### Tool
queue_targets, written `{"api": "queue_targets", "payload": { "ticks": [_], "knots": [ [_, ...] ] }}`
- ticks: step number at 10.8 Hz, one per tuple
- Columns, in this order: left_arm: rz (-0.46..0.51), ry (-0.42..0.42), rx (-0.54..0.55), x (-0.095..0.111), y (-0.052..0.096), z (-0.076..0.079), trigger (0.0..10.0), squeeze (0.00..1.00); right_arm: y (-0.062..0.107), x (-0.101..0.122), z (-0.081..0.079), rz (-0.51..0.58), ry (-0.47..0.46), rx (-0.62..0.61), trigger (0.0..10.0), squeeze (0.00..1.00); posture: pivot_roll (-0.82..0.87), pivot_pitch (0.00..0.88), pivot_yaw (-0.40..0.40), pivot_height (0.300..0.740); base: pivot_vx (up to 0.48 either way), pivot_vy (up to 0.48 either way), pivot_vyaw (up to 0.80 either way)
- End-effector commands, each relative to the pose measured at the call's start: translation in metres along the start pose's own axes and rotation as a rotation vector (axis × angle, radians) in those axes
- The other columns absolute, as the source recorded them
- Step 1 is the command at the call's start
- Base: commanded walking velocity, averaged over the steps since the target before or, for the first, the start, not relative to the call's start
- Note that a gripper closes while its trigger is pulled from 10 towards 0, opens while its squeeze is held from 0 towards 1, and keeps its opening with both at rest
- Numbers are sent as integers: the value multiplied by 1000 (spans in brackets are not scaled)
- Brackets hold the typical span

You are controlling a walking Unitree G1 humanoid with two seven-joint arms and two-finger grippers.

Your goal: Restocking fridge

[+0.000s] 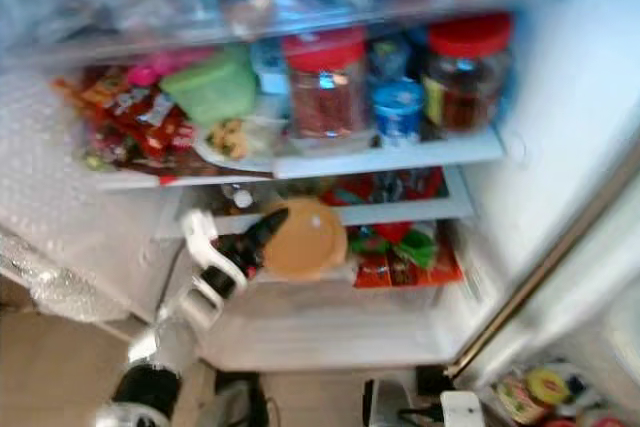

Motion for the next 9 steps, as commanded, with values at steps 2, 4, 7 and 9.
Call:
{"api": "queue_targets", "payload": {
  "ticks": [2,4,7,9],
  "knots": [
    [57,35,34,11,3,-9,10000,0,1,-5,-10,-16,-21,27,10000,0,-133,94,115,637,253,0,0],
    [113,92,77,16,-9,-12,10000,0,1,-4,-10,-14,-21,27,10000,0,-135,96,115,637,0,0,0],
    [192,164,166,24,-23,-20,10000,0,1,-3,-9,-9,-28,22,10000,0,-154,100,118,637,0,0,0],
    [255,188,245,33,-31,-24,10000,0,1,-3,-8,-9,-28,19,10000,0,-168,102,117,637,0,0,0]
  ]
}}
Point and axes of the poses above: a point about 5 cm out from each wrist's last joint towards the gripper, its own y axis pointing back from the gripper into the wrist, its own x axis along the axis of the wrist's last joint, z = x × y, the point moved 3 cm from there along -y, pointing out of the wrist towards the gripper, and after that the axes turned 12 degrees about y, right-handed, at the moved point
